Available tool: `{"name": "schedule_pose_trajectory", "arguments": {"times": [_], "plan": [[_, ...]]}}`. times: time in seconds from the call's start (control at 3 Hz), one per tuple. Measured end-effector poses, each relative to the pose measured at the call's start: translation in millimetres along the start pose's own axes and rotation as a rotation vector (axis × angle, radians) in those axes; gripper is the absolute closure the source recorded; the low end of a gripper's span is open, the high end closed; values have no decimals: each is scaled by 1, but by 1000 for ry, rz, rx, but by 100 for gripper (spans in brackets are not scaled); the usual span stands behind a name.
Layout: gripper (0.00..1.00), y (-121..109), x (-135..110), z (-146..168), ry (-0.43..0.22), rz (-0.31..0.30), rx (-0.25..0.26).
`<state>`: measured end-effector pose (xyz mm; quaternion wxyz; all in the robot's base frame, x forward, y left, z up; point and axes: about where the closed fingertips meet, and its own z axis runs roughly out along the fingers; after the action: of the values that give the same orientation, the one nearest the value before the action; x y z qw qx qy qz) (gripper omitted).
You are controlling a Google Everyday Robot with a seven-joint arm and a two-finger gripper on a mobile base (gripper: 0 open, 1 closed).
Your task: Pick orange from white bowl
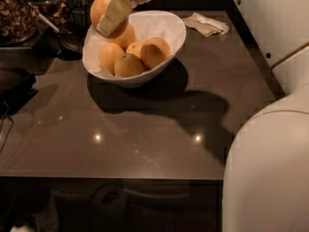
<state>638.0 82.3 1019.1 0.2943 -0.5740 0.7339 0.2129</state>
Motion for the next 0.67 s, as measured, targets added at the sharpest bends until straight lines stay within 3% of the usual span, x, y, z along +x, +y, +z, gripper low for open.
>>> {"name": "schedule_pose_trajectory", "arguments": {"times": [0.67], "plan": [[100,42,-9,-16,-37,16,-94]]}}
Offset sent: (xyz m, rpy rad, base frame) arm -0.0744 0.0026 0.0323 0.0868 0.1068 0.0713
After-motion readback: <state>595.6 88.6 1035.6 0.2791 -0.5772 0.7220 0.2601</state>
